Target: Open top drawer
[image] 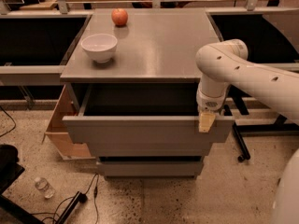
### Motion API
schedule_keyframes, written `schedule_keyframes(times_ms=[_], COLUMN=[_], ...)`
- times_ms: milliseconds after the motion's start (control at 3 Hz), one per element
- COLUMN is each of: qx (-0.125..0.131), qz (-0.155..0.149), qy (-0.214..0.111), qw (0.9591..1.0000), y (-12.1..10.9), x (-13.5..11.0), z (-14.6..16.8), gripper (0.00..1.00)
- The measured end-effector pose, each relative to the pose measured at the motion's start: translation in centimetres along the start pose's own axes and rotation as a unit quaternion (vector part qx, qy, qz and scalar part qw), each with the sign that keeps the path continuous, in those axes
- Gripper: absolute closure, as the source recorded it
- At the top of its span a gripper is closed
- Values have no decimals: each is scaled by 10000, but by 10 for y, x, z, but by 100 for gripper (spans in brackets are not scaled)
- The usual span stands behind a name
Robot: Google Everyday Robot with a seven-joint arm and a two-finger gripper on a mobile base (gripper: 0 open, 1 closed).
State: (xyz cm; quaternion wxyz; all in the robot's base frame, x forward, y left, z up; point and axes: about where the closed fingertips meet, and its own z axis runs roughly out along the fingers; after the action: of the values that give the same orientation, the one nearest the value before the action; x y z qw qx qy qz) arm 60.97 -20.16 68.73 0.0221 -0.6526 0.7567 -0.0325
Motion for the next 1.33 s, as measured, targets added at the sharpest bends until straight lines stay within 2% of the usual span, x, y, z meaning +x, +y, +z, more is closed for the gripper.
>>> schedule_keyframes(times_ms=[333, 667, 1000, 1333], qx=[0, -3, -389, -961], qz=[0, 0, 9, -70], qy=[0, 0, -14, -82], qw=[10000, 10000, 9992, 9953], y=[0, 0, 32, 93], x=[0, 0, 3, -5], z=[0, 0, 15, 15], gripper=[0, 0, 0, 27])
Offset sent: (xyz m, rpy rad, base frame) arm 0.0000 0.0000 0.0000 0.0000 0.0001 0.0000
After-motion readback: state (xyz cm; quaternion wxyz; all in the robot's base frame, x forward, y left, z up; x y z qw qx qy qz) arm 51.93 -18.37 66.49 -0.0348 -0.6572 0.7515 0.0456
